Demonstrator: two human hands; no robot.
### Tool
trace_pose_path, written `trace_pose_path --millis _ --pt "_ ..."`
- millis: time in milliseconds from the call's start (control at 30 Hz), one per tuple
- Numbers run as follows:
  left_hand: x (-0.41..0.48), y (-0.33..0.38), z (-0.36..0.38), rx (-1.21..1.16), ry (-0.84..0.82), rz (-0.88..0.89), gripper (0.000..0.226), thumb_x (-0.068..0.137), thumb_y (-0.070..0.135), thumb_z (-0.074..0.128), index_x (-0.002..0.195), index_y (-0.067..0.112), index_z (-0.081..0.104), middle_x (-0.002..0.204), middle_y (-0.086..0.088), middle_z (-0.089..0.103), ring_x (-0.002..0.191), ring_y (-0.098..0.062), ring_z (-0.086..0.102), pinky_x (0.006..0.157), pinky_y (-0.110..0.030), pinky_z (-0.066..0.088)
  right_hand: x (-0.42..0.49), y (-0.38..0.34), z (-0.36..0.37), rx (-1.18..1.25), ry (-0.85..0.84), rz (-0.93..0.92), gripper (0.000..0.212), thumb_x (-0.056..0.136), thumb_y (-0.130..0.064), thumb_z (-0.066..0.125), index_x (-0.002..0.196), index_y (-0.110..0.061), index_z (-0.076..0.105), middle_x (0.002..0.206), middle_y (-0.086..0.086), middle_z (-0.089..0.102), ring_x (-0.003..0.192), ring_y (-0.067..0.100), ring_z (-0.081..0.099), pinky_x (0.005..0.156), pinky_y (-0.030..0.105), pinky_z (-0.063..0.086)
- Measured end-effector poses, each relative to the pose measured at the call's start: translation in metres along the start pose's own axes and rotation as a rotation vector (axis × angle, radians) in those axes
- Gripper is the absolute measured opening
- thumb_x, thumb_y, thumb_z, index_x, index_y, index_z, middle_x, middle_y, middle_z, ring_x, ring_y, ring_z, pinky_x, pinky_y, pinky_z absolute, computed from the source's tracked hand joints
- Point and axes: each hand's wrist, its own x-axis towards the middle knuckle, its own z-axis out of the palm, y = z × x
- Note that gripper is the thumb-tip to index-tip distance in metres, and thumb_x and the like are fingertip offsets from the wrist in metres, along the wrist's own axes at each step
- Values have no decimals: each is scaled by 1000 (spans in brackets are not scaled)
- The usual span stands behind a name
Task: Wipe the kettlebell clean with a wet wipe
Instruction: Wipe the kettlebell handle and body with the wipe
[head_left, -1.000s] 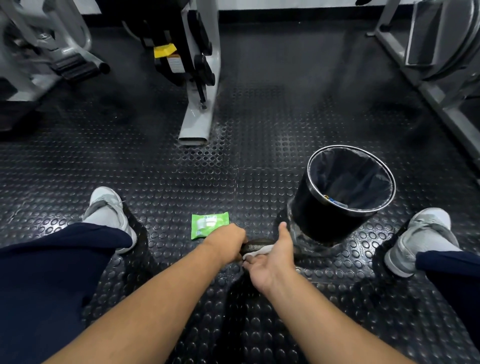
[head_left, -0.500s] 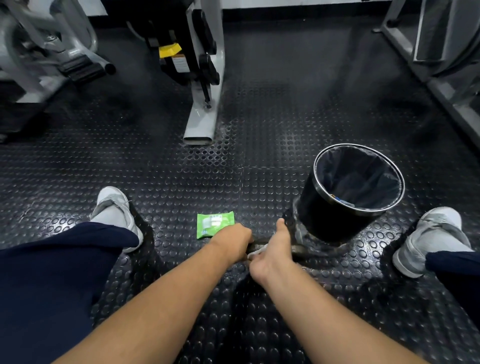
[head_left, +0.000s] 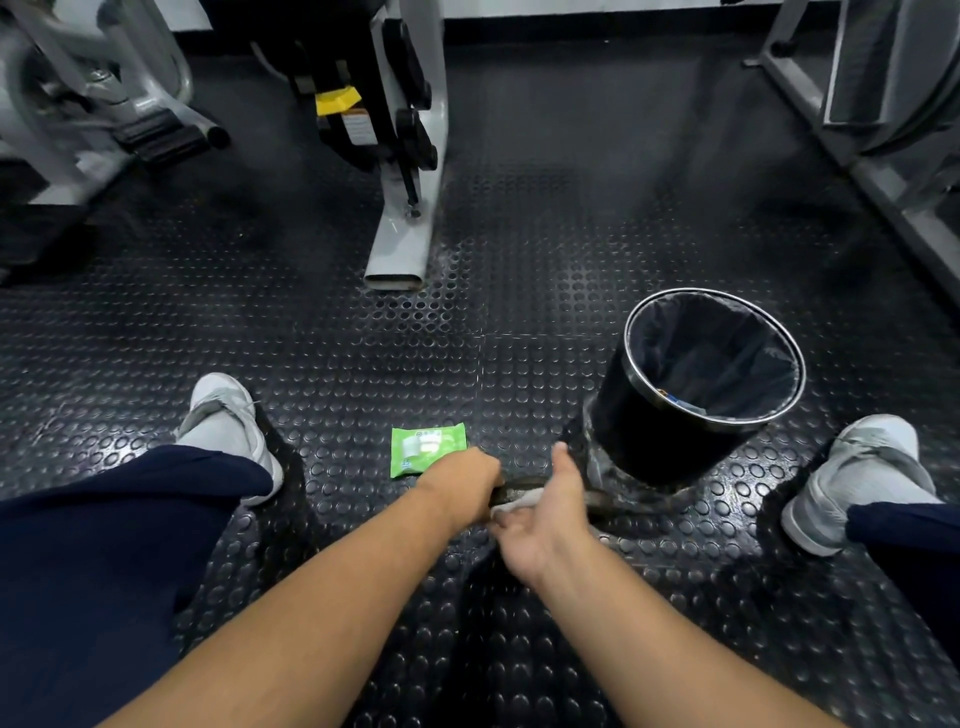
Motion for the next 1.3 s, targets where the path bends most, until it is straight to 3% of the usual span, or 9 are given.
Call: trace_pose_path --millis 233,367,500,600,800,933,1067,1167,1300 --pt "1 -2 0 -58 -38 -16 14 83 19 79 95 14 74 87 -6 73 82 -25 69 71 -32 55 -2 -34 -26 78 80 48 90 95 -65 46 128 18 41 141 45 39 134 54 41 118 60 27" --pt "2 -3 3 -92 -34 -2 16 82 18 80 98 17 76 82 -3 71 73 -21 63 64 -30 51 -4 -49 -41 119 129 -55 93 98 -63 40 154 7 15 155 41 18 148 47 21 123 56 16" --pt "0 -2 -1 -52 -5 16 12 84 14 75 95 13 75 75 -2 64 73 -24 63 65 -30 50 1 -17 -28 28 31 -30 80 92 -64 52 133 4 47 131 35 55 128 46 52 118 52 32" --pt "-3 0 -2 -2 22 23 7 88 9 65 88 13 70 72 -2 59 80 -29 67 66 -30 49 4 2 -26 -73 -111 34 80 90 -60 59 134 6 48 126 32 59 121 38 58 118 51 32" --pt "-5 -4 1 -102 12 27 4 85 18 72 89 16 72 78 -3 69 82 -27 69 68 -29 52 0 -12 -58 -251 34 -17 21 102 -23 57 113 -6 60 118 22 67 102 30 71 98 46 51" --pt "-3 -11 0 -140 -46 47 15 83 22 76 98 18 76 85 0 73 83 -24 69 73 -33 59 -6 -25 -69 -323 63 -73 17 100 -7 54 111 2 63 87 14 76 72 22 71 73 37 56" --pt "-11 -29 -28 -489 -163 33 39 93 23 74 131 24 70 121 6 73 88 -6 64 79 -22 53 -8 -47 -59 -470 -18 -160 15 98 -7 54 107 -3 64 68 6 68 62 17 60 62 32 52" --pt "-18 -38 -50 -1078 -232 -136 51 98 56 59 133 19 67 127 1 71 111 -16 68 105 -39 52 -8 -63 -41 -631 -137 -223 22 93 -2 54 111 -1 67 72 7 66 61 16 58 62 32 52" --pt "-23 -36 -58 -1526 -533 -33 83 90 82 44 133 13 65 136 -14 66 113 -27 65 91 -37 59 -10 -70 -9 -842 -320 -253 24 93 -1 55 112 -5 70 91 13 73 66 16 65 64 34 55"
